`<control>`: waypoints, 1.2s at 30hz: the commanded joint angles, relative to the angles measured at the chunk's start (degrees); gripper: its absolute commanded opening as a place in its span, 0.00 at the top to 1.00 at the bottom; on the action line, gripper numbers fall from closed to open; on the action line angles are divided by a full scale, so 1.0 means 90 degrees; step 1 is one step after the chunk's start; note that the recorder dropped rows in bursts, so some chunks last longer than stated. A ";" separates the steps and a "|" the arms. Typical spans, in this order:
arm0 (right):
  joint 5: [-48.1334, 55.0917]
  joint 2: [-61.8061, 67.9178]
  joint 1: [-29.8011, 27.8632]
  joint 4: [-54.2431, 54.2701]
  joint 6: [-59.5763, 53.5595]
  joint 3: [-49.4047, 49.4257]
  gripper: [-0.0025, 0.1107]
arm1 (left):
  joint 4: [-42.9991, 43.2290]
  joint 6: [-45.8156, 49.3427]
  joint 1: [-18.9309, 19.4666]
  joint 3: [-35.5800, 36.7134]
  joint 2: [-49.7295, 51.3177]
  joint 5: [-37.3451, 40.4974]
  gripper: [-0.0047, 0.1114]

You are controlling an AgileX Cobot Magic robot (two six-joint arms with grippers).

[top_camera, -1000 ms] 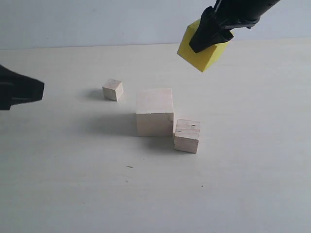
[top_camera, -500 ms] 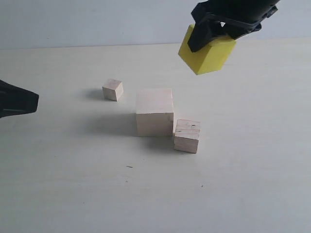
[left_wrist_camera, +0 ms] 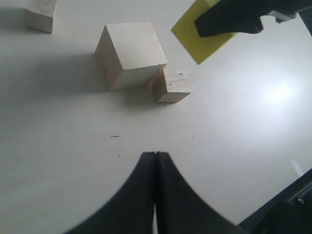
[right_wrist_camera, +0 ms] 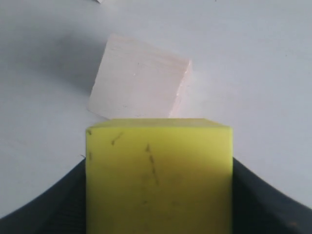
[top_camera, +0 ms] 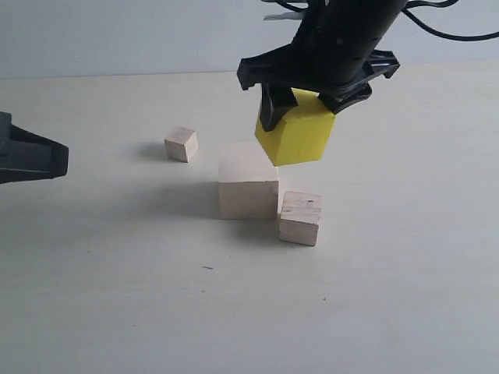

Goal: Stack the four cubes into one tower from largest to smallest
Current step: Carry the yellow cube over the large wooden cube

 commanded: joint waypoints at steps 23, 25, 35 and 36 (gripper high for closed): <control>0.1229 0.1361 0.0891 -0.0880 0.2185 -0.2418 0.98 | 0.0198 0.0865 0.0017 0.0013 -0.0040 0.0246 0.96; 0.1246 0.1539 0.0891 -0.0867 0.2412 -0.2589 0.98 | 0.0198 0.0865 0.0017 0.0013 -0.0040 0.0428 0.96; 0.1246 0.1972 0.0891 -0.1451 0.3145 -0.2958 0.98 | 0.0198 0.0912 0.0017 0.0013 -0.0040 0.0659 0.96; 0.1246 0.2068 0.0891 -0.1503 0.3149 -0.2958 0.98 | 0.0198 0.0981 0.0017 0.0013 -0.0040 0.0659 0.96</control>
